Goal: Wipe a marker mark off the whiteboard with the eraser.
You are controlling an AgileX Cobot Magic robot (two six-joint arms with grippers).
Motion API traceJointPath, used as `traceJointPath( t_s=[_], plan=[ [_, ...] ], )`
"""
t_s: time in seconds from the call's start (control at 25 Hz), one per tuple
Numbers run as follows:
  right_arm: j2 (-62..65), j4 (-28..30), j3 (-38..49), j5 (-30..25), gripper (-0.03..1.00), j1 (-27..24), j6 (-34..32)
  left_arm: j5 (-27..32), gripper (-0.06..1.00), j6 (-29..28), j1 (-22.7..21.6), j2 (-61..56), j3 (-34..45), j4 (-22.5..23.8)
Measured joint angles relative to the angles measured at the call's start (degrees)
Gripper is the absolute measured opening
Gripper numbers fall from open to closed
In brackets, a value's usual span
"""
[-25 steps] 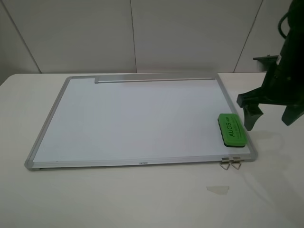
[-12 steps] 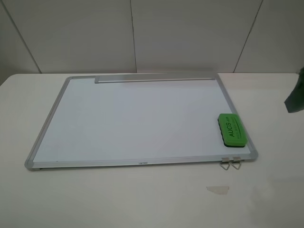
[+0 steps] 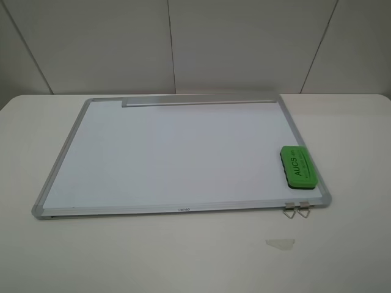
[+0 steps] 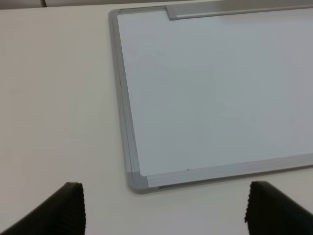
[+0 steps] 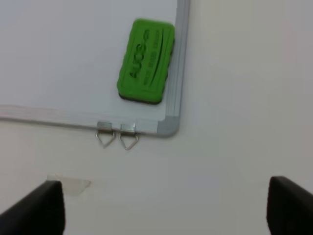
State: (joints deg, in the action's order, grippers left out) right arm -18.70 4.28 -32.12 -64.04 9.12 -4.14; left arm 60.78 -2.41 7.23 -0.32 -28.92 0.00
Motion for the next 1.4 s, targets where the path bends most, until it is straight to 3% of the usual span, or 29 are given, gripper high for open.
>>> traceJointPath(
  t_s=[0.36,0.84,1.12,1.4],
  plan=[
    [13.80,0.00,1.89,3.35,0.83,0.00,0.88,0.00,0.69,0.00,0.00,0.00,0.00,0.00],
    [14.46,0.00,1.89,3.35,0.83,-0.15,0.88,0.00,0.69,0.00,0.00,0.00,0.00,0.00],
    [14.87,0.05,1.89,3.39,0.83,-9.75,0.88,0.00,0.69,0.00,0.00,0.00,0.00,0.00],
    [17.13,0.05,1.89,3.45,0.83,-10.63,0.88,0.00,0.69,0.00,0.00,0.00,0.00,0.00]
  ],
)
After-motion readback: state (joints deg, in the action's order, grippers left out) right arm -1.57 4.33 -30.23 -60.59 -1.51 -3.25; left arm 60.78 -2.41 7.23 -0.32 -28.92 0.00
